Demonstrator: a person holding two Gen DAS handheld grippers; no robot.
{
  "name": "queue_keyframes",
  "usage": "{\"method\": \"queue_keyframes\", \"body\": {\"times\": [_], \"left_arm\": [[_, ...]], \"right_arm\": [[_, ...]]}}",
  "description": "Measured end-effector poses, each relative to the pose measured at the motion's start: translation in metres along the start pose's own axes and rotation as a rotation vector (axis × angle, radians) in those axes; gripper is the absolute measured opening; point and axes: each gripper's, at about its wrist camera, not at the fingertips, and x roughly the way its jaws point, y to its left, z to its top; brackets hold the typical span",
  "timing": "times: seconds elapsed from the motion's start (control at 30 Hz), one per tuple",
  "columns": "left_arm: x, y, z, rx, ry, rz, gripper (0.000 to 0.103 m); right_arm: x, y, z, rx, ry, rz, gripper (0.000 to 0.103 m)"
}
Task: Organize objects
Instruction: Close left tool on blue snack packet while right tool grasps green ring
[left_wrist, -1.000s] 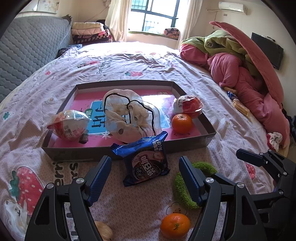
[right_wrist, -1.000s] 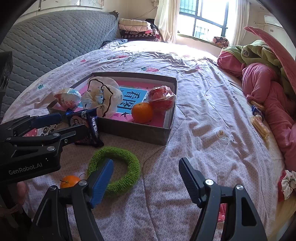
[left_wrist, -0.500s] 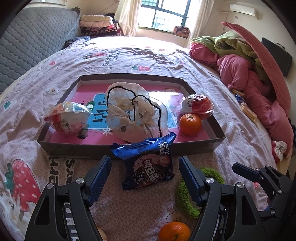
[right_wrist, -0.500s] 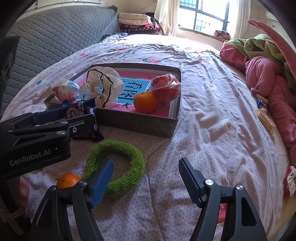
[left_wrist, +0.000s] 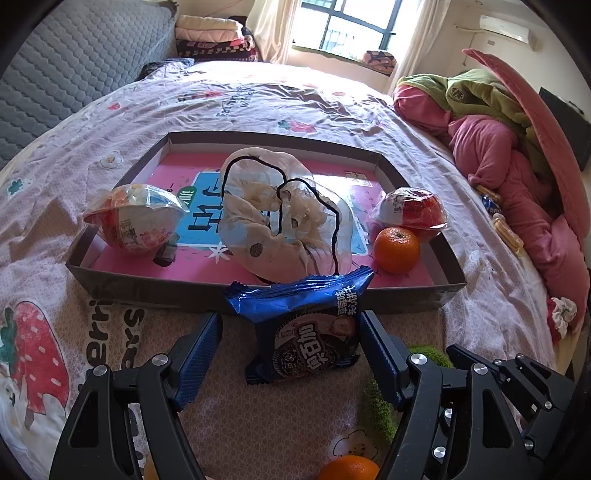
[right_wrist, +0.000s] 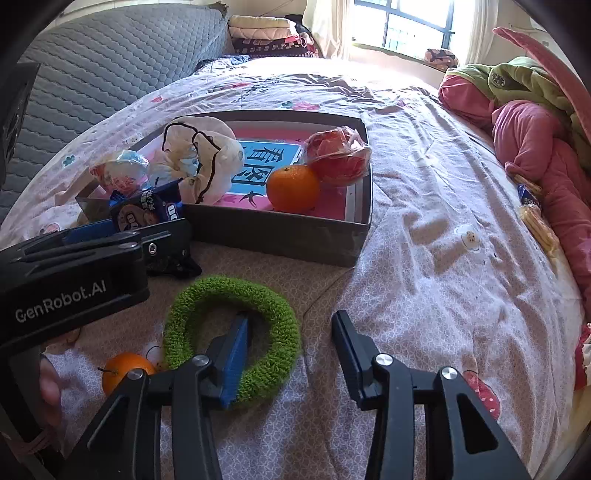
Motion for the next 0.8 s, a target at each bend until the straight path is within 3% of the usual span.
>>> {"method": "queue_keyframes", "body": {"times": [0.43,0.7,0.8], "left_arm": [[0.002,-0.001,0.001,-0.008,-0.028,0.013,0.077],[0.004,-0.004,0.001,-0.001,-0.011,-0.024,0.058],[0.004,-0.007,0.0,0.011,-0.012,-0.022,0.056]], "right_arm": [[0.006,0.0,0.0,0.034,0.007,0.001,0.04],[0.01,0.001,-0.002,0.043,0.015,-0.003,0.041],[0.011,0.001,-0.004,0.047,0.012,-0.008,0.041]]}}
